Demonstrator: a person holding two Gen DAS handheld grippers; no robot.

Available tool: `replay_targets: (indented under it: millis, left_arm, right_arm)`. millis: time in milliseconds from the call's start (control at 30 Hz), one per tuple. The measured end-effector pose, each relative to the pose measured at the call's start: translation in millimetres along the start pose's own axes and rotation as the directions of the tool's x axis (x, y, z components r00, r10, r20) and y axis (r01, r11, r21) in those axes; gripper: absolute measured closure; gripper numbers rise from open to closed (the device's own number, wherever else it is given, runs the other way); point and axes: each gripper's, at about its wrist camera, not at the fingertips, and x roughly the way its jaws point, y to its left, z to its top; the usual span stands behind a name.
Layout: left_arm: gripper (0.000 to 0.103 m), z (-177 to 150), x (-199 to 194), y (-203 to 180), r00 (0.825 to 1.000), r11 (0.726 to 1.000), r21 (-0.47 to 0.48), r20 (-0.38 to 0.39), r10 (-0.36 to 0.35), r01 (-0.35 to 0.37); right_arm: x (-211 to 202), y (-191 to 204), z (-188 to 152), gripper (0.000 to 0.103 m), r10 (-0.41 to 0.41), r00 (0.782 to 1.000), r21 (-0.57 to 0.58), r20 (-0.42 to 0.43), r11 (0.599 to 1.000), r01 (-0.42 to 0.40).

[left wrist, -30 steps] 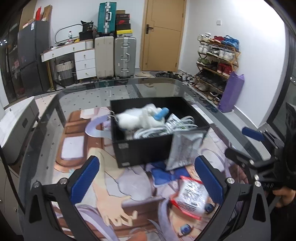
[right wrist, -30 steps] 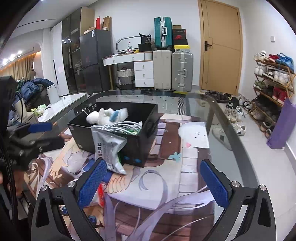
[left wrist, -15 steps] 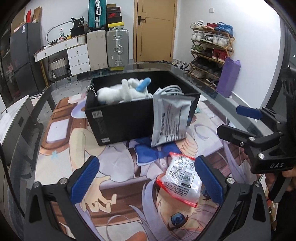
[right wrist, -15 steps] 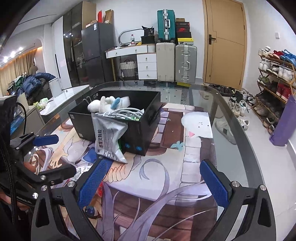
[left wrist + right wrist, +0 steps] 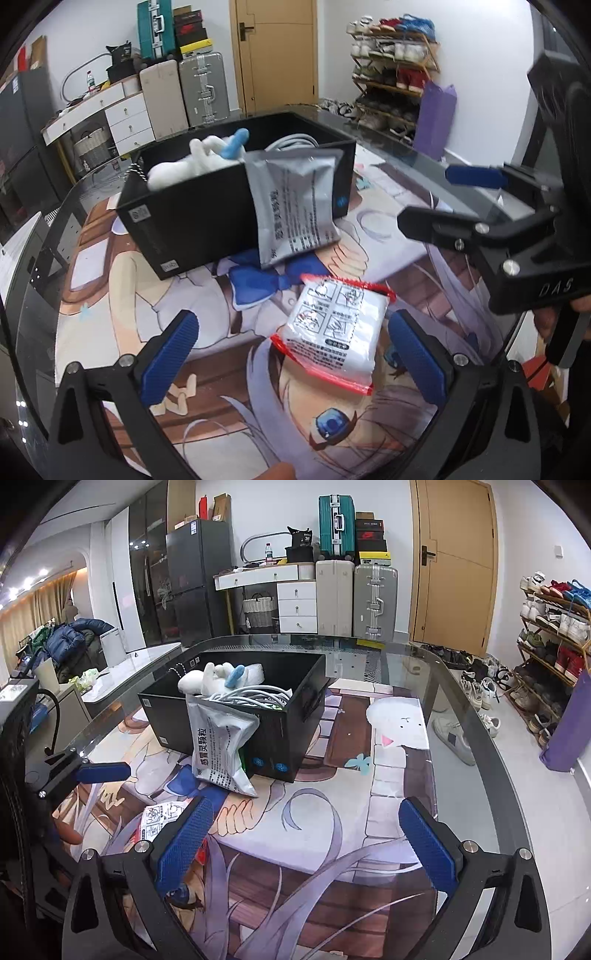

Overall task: Organize soft objects
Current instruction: 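Move the left gripper to the red-edged white packet and grasp it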

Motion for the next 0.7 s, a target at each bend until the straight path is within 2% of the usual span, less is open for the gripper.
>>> replay_targets:
  millis: [167, 233, 267, 300, 367, 400, 433, 467, 567, 700]
  left_arm:
    - [0.0, 1, 9, -2, 1.0, 1.0, -0.006, -0.027, 0.007, -0.008]
    - [0.003, 2, 12, -3, 0.999, 1.0, -0.011, -0.035, 0.0, -0.001]
    - [0.006, 2, 15, -3, 0.999, 1.0, -0.013, -0.047, -0.01, 0.01]
    - [0.014, 3, 16, -3, 0.998, 1.0, -0.012, -0.056, -0.019, 0.018]
    - [0.021, 2, 16, -5, 0.998, 0.999, -0.012, -0.048, -0.049, 0.049]
    - [0.029, 2, 15, -6, 0.998, 0.999, -0.004, -0.043, -0.052, 0.052]
    - [0.043, 2, 13, -7, 0.998, 0.998, 0.006, -0.033, -0.057, 0.058]
    - [0.048, 1, 11, -8, 0.998, 0.998, 0.009, -0.025, -0.062, 0.062]
    - [0.053, 0, 8, -7, 0.997, 0.997, 0.01, -0.021, -0.078, 0.078]
    - [0.054, -1, 0, 1, 0.997, 0.997, -0.013, -0.006, -0.08, 0.08]
  right_arm:
    - [1, -1, 0, 0.001, -0.001, 1.0, 0.002, -0.002, 1.0, 0.001]
    - [1, -2, 0, 0.001, 0.001, 1.0, 0.005, -0.003, 1.0, -0.001]
    - [2, -2, 0, 0.001, -0.001, 1.0, 0.006, -0.004, 1.0, 0.001]
    - [2, -3, -1, 0.001, -0.002, 1.0, 0.007, -0.005, 1.0, 0.002]
    - [3, -4, -1, 0.001, -0.001, 1.0, 0.011, -0.007, 1.0, 0.002]
    - [4, -4, -1, 0.001, -0.002, 1.0, 0.012, -0.008, 1.0, 0.002]
    - [4, -5, -2, 0.001, -0.004, 1.0, 0.014, -0.009, 1.0, 0.004]
    - [5, -5, -2, 0.001, -0.005, 1.0, 0.016, -0.011, 1.0, 0.006]
    - [7, -6, -4, 0.001, -0.009, 1.0, 0.02, -0.017, 1.0, 0.009]
    - [11, -6, -4, 0.001, -0.011, 1.0, 0.022, -0.022, 1.0, 0.012]
